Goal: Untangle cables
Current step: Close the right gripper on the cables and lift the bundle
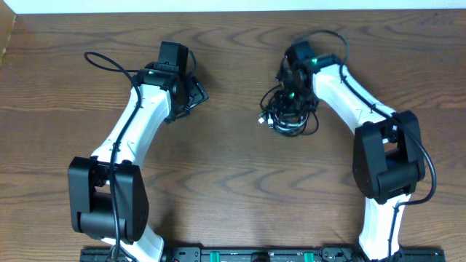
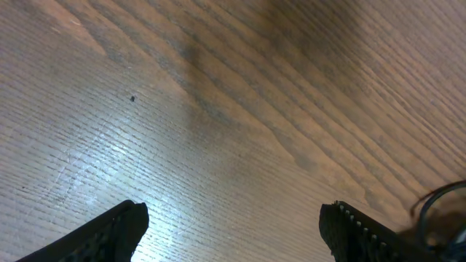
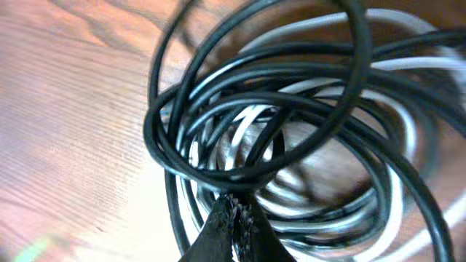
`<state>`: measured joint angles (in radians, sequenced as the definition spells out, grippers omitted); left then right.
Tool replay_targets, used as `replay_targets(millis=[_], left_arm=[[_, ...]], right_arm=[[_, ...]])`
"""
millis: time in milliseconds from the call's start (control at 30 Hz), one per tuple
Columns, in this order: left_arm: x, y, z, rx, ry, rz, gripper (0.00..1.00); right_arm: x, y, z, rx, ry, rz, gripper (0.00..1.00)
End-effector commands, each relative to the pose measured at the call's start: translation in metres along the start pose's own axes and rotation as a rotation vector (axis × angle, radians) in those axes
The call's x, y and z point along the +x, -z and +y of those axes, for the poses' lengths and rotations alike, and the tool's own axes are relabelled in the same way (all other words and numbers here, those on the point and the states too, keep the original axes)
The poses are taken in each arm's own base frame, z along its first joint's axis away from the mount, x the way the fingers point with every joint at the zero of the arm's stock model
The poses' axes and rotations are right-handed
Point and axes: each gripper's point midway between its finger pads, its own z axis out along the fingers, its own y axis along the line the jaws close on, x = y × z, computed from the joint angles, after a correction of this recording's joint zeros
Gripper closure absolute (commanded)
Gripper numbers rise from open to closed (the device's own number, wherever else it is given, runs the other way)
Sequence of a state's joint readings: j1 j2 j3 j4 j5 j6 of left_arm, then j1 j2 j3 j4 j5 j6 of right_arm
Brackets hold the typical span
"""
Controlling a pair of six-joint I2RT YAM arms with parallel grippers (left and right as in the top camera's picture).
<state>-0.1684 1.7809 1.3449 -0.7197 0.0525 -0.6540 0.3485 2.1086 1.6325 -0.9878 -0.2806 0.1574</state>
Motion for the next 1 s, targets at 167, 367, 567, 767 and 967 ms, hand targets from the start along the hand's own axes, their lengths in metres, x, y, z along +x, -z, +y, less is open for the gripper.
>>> replay_targets(millis=[167,367,567,767,967], left_arm=[[0.003,-0.006,0.004,-0.023,-0.007,0.008,0.19],[0.003,-0.006,0.004,-0.023,-0.007,0.008,0.19],[0.003,-0.006,0.004,-0.023,-0.007,0.008,0.19],[0.003,-0.006,0.004,-0.023,-0.007,0.008,0.19],[0.003,-0.006,0.004,-0.023,-0.007,0.008,0.19]], right_arm=[[-0.033,0.050,-0.005,0.196,0.220,-0.111,0.97],[-0.036,0.046,0.008,0.184,0.164,-0.137,0.80],[-0.044,0.043,0.022,0.168,0.126,-0.181,0.61],[-0.038,0.029,0.030,0.168,0.148,-0.152,0.55],[-0.029,0.008,0.031,0.226,0.318,-0.086,0.56]])
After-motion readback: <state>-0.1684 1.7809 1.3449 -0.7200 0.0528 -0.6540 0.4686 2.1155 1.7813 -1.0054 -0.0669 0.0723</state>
